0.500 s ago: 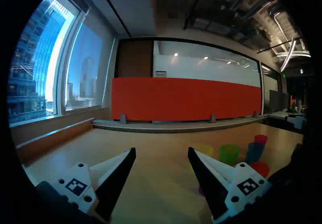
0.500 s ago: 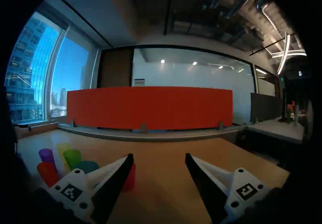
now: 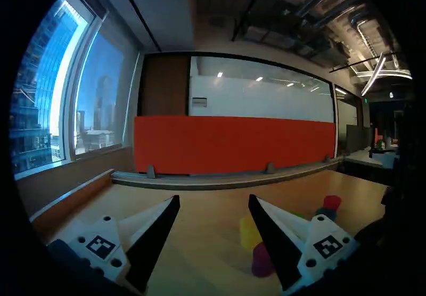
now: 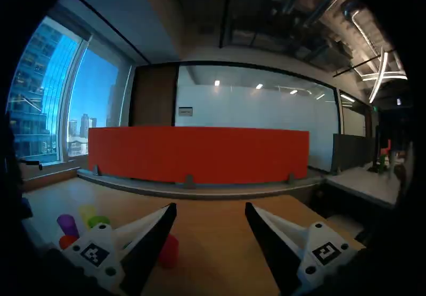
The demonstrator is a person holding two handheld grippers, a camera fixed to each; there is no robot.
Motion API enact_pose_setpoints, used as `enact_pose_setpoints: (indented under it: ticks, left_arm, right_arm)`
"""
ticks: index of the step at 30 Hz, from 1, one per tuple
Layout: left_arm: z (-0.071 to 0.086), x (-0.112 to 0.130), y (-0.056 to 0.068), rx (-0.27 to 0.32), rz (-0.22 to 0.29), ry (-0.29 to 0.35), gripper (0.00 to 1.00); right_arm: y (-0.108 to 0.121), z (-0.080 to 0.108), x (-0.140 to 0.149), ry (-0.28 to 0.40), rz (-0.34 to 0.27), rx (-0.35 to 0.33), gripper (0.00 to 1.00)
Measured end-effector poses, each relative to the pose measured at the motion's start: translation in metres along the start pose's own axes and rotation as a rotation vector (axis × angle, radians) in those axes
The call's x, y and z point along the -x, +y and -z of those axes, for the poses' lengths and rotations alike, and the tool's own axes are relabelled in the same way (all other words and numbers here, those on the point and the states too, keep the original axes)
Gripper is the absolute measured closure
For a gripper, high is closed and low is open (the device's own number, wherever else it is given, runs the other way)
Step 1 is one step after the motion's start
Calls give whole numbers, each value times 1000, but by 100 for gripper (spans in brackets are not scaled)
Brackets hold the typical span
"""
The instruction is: Pour water
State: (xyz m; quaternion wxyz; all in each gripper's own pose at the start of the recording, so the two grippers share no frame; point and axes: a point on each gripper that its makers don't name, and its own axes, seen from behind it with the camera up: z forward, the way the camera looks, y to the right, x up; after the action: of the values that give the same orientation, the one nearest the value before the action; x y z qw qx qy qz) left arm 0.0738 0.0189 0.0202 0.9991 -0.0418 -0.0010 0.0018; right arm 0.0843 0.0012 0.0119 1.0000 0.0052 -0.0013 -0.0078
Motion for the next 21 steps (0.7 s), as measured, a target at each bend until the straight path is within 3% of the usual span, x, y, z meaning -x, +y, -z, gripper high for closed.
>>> enact_pose_setpoints:
  ticks: [10,15,21]
  left_arm:
    - [-11,-36,12,75,7,-4,4]
    - [-16,-46,18,118,36,-16,4]
    - [-17,-52,24,162,36,-26,4]
  right_arm:
    - [-12,-4,-40,-6,-7,-41,0]
    - [-20,-5,-47,-15,9,-64,1]
    - [-27,-6,-45,-24,18,-86,1]
